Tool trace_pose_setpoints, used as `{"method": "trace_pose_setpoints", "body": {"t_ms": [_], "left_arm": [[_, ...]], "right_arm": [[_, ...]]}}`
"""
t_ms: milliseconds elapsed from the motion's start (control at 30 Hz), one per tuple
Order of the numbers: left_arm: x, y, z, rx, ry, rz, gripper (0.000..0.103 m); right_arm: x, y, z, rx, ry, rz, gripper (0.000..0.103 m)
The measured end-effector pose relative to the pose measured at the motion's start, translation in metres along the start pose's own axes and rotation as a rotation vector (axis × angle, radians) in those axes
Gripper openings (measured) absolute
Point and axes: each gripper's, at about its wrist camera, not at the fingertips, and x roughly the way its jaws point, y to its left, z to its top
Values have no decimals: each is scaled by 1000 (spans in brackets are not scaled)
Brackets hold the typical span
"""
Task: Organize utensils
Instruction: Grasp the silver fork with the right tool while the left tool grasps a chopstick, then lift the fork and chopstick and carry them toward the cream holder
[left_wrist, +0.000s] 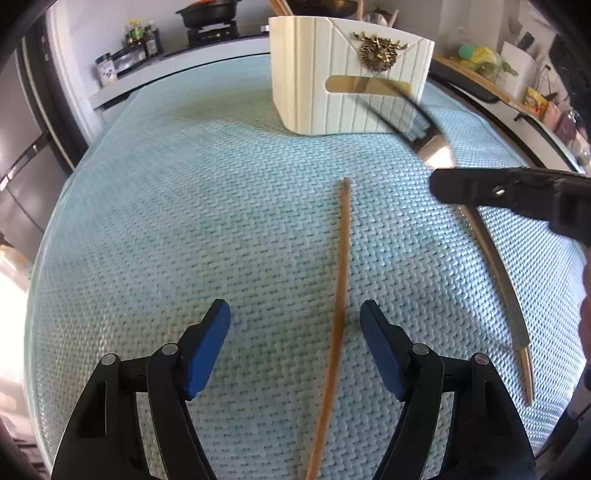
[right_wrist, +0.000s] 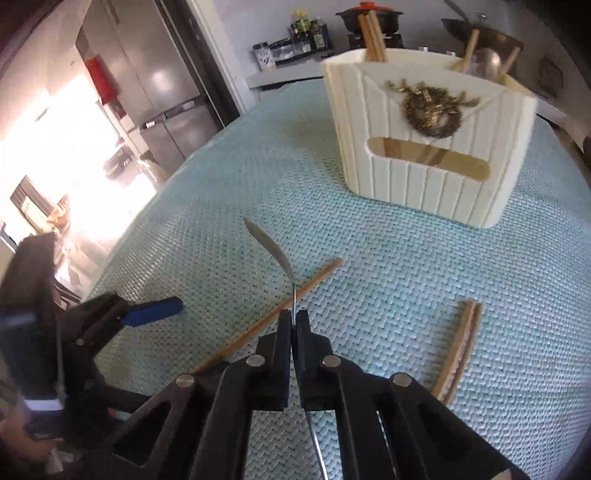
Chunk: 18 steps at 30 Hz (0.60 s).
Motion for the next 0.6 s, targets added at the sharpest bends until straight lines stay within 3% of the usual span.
{"method": "trace_pose_setpoints", "body": {"t_ms": [67,200,300,367,467,600], "left_arm": [[7,-7,13,29,23,-9,72],[19,-19,37,70,71,-6,59],[23,-25,48,80,95,-21,19],[25,-30,49,98,94,-16,5],[25,-31,46,80,84,-8,4],[21,-16,40,-20,63,-70,3]], "right_arm": [[-28,-14,-2,64,-65,21,3],[-83,-46,-15,162,-150,16,3],[-115,-71,-25,228,-172,2,3],[-132,-86,-31,256,-170,-20,3],[-158,-112,-42,294,-155,-46,3],[-178,-141,-52,358,-124,-70,3]]}}
